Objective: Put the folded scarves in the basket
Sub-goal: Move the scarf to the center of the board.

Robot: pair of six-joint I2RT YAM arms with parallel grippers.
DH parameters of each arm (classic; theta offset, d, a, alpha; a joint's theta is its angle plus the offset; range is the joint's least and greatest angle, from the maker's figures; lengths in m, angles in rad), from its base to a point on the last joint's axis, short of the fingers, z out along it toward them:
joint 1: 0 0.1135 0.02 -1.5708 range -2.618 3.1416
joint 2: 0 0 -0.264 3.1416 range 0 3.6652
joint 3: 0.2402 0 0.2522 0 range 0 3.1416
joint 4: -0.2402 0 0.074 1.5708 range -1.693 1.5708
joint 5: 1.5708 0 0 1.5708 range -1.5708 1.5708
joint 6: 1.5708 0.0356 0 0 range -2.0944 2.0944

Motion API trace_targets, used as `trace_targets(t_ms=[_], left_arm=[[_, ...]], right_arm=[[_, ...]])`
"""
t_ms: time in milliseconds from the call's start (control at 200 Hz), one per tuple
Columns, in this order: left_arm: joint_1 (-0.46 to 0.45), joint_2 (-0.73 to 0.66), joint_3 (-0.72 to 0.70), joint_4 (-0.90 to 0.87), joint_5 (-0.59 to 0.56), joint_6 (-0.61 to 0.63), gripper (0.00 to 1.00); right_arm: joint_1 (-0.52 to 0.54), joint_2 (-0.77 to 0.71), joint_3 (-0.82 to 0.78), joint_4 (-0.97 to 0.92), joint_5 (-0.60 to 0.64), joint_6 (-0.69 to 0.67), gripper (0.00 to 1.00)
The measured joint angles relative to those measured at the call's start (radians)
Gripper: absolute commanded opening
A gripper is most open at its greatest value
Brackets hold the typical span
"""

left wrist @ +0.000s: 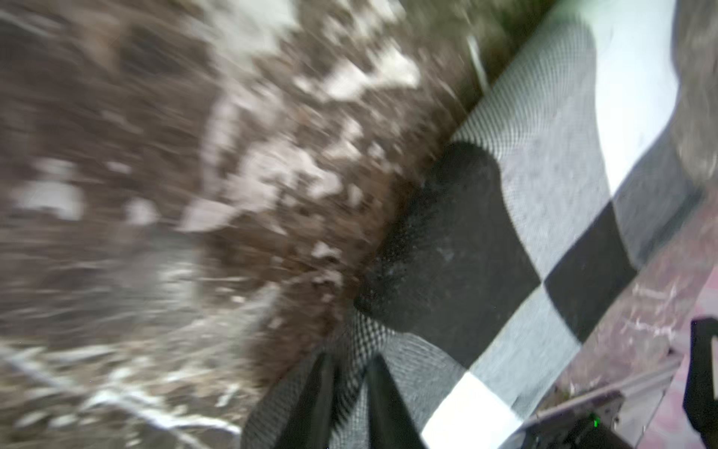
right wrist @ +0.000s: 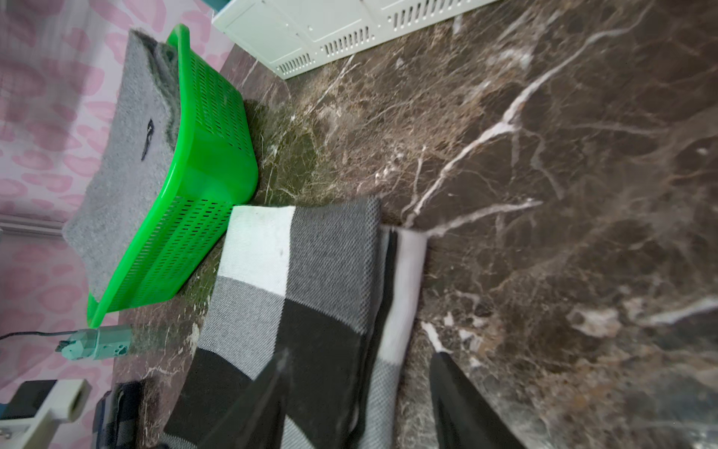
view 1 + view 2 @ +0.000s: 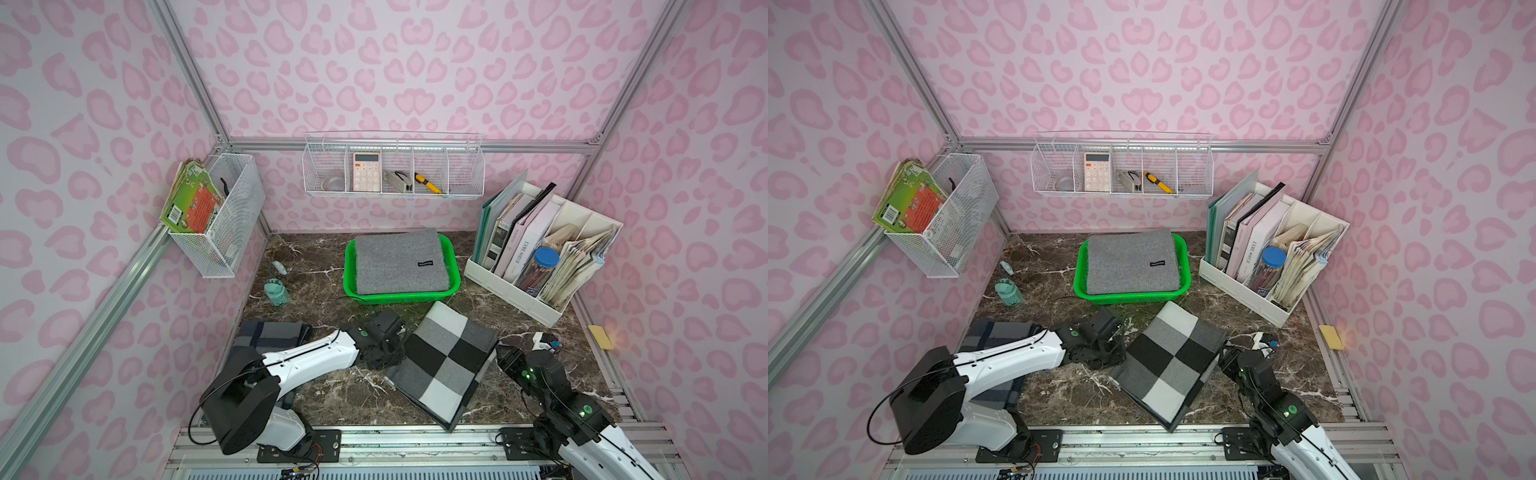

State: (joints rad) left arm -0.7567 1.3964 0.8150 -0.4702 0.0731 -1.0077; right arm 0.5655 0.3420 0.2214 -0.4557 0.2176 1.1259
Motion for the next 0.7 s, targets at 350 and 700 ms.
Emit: trace_targets(t_ms=[350,700], left_arm=[[0.056,-0.204,-0.068,-0.114,-0.026,0.005,0.71],[-0.011,-0.394,-0.239,-0.087,0.045,-0.169,0.70]], right_arm=[[0.000,0.443,0.132,0.214,-0.056,-0.150,0.58],[0.037,0.943,0.374,0.313,-0.124,-0.239,0.38]])
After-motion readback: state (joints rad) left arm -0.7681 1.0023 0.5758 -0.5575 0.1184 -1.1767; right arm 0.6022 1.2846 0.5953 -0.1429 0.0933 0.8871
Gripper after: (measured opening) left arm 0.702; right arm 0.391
